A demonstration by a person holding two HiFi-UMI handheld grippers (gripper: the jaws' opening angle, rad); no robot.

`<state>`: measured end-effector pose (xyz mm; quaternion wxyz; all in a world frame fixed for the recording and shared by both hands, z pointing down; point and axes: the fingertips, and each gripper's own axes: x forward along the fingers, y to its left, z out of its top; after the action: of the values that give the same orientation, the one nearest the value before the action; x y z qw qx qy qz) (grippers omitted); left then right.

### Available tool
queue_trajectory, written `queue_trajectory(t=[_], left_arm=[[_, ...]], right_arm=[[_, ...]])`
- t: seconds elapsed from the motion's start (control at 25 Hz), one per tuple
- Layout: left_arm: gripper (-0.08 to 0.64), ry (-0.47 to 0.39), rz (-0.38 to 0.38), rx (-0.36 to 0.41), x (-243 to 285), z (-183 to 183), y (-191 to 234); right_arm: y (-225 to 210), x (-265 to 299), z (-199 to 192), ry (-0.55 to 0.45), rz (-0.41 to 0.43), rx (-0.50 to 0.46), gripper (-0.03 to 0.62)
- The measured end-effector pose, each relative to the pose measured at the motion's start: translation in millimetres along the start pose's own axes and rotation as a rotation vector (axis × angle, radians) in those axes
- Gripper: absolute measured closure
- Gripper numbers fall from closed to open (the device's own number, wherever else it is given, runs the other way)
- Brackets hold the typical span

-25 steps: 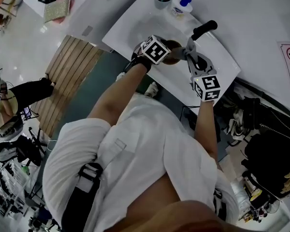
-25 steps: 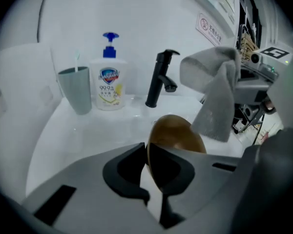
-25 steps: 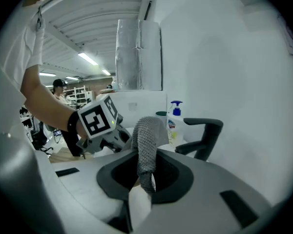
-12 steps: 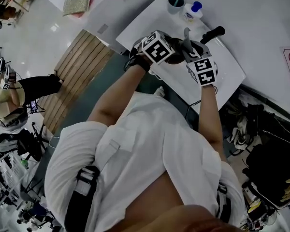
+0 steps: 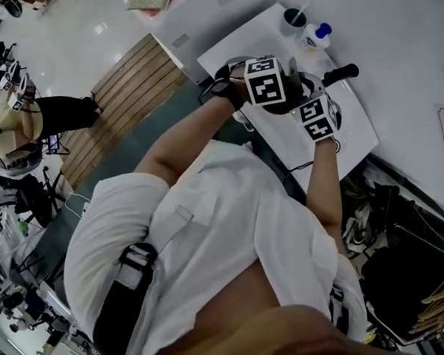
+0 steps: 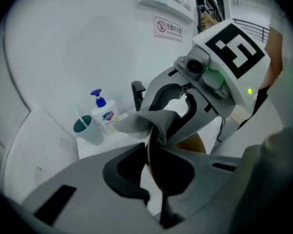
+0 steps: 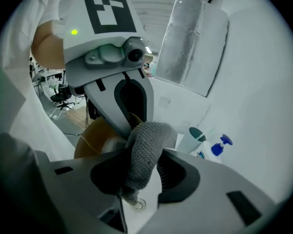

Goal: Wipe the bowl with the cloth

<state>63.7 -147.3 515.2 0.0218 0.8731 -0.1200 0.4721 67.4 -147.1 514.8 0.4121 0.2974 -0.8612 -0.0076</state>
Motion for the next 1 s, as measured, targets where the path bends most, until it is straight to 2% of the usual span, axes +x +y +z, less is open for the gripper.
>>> queue_trajectory(t=[0.12,0.24,0.48,0.72,0.84,1.0], left_arm=[[0.540,0.015,0.006,0.058,-3,3,1],[0.540,-0.020,0.024,0.044,-9,8,7],[0.540,-0.142,0.095,-0.053,-19,18,21],[0.539,-0.259,0.217,-0.165,-28,24,36],[0.537,-0.315,0.255,-0.217,-32,26,37],[0.537,-0.359,0.281,-0.256,-36,25,38]], right_arm=[[1,1,5,-0.009,0.021,-0.018,0.457],[-2,-2,11,-0.055,0.011,0.026,0.487],[-23,-12,18,-0.192,-0.077,0.262,0.514],[-37,-20,6,-0.253,-0.188,0.497,0.524],[-38,-22,-1,-0.262,-0.226,0.564,0.525],[-36,-24,-3,-0.270,-0.229,0.621,0.525]])
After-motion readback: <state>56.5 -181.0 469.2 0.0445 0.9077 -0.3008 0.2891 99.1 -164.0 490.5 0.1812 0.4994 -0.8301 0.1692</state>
